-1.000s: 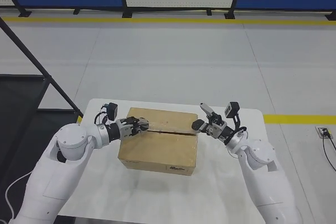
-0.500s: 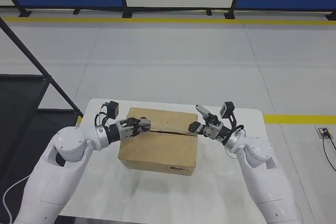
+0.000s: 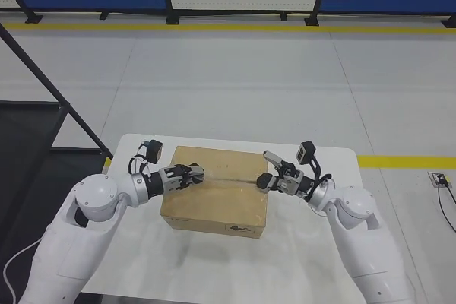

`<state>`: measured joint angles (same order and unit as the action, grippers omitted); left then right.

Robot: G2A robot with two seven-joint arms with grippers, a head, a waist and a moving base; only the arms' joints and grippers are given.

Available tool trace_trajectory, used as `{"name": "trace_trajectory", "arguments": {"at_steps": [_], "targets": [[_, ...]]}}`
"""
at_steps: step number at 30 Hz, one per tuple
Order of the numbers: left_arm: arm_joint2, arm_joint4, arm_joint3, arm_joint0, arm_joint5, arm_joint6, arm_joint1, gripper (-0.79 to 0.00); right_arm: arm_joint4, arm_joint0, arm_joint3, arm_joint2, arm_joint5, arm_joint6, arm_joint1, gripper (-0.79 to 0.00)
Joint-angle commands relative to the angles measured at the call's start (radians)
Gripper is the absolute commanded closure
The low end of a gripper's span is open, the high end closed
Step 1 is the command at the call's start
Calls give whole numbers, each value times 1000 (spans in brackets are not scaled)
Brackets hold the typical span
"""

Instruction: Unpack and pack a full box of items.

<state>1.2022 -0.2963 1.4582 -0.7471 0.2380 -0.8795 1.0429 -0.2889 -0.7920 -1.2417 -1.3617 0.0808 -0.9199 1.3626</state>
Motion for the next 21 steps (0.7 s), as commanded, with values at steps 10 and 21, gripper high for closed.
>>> {"name": "trace_trajectory", "arguments": {"at_steps": [10,21], "targets": [[-15,41,-19,0,-20,19,1,-28,22,12,3,26,8,-14,-11,-785],[-21,43,-34,-1,-29,34,3,-188,-9,62,65,129,7,34,7,-785]]}}
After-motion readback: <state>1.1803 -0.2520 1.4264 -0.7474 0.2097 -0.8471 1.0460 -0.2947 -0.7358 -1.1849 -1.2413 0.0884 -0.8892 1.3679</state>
